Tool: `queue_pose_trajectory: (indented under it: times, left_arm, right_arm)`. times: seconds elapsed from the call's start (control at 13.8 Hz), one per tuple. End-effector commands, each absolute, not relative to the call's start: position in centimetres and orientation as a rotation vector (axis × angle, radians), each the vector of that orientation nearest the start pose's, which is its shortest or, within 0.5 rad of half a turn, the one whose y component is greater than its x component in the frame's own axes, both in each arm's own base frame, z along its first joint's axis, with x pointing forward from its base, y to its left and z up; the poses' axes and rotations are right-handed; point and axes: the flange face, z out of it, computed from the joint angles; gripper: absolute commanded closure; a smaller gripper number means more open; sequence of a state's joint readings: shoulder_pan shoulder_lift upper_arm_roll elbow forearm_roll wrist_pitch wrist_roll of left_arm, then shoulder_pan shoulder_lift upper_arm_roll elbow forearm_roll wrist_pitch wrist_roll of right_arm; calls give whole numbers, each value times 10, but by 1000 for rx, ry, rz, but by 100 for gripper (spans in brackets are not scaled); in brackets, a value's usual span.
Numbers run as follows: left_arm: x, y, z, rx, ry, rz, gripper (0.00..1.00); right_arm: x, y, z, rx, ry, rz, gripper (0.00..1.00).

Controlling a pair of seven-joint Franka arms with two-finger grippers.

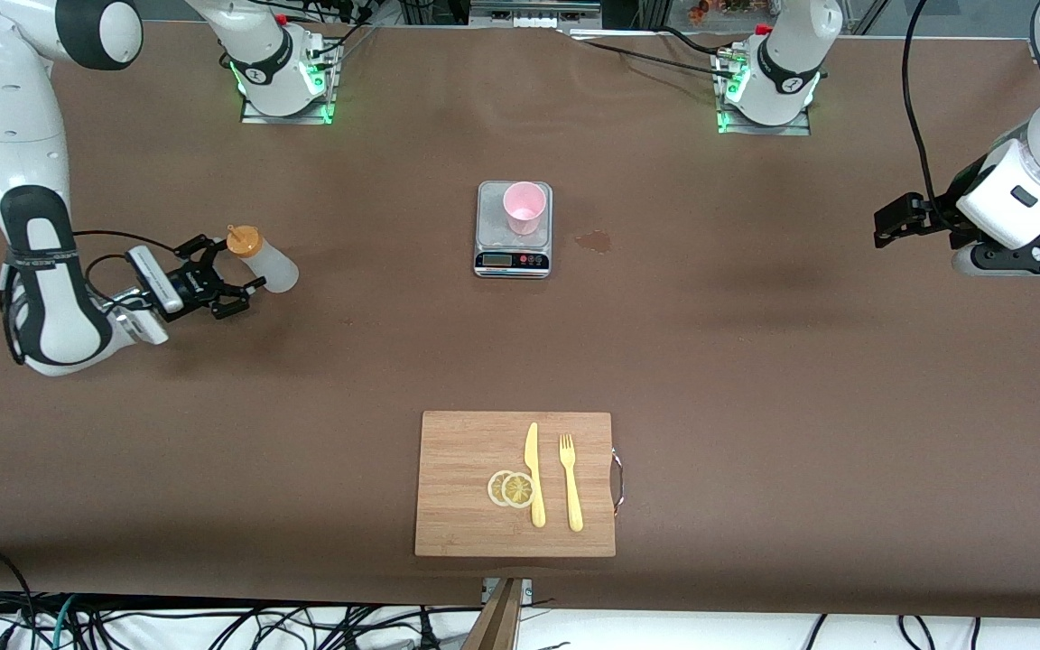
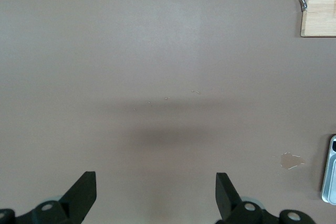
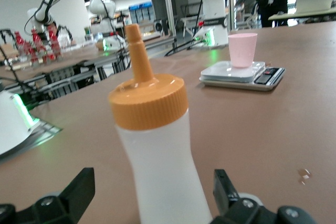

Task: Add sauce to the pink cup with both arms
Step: 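Set the sauce bottle on the table and open the right gripper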

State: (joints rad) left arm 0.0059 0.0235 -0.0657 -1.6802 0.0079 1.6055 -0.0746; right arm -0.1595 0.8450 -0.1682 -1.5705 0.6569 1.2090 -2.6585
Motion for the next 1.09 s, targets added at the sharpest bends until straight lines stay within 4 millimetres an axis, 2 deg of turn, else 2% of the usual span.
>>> queue_pose_trajectory:
  times: [0.0,0.14,0.22,0.36,0.58,0.8,1.01]
  left_arm:
    - [561,-35,568,-3144,-23,168,0]
    - [561,-35,568,-3143,-23,167,0]
    - [561,-35,568,-3144,-23,168,0]
    - [561,-35,567,-3143,-23,170,0]
    - [561,-35,569,-3143,-23,165,0]
    - [561,-35,569,-3144,-18,163,0]
    - [561,-36,570,-3145,-16,158,0]
  right_arm:
    - [580,-106,180,-900,-1783,-465,0]
    - [591,-111,217,-931,-1886,-439,0]
    - [598,-116,244,-972,-1969,-422,0]
    - [596,-122,286,-1072,-2050,-390,0]
    - [586,-122,328,-1206,-2097,-327,0]
    - [567,-118,372,-1392,-2123,-270,0]
    - [546,-115,420,-1645,-2070,-233,0]
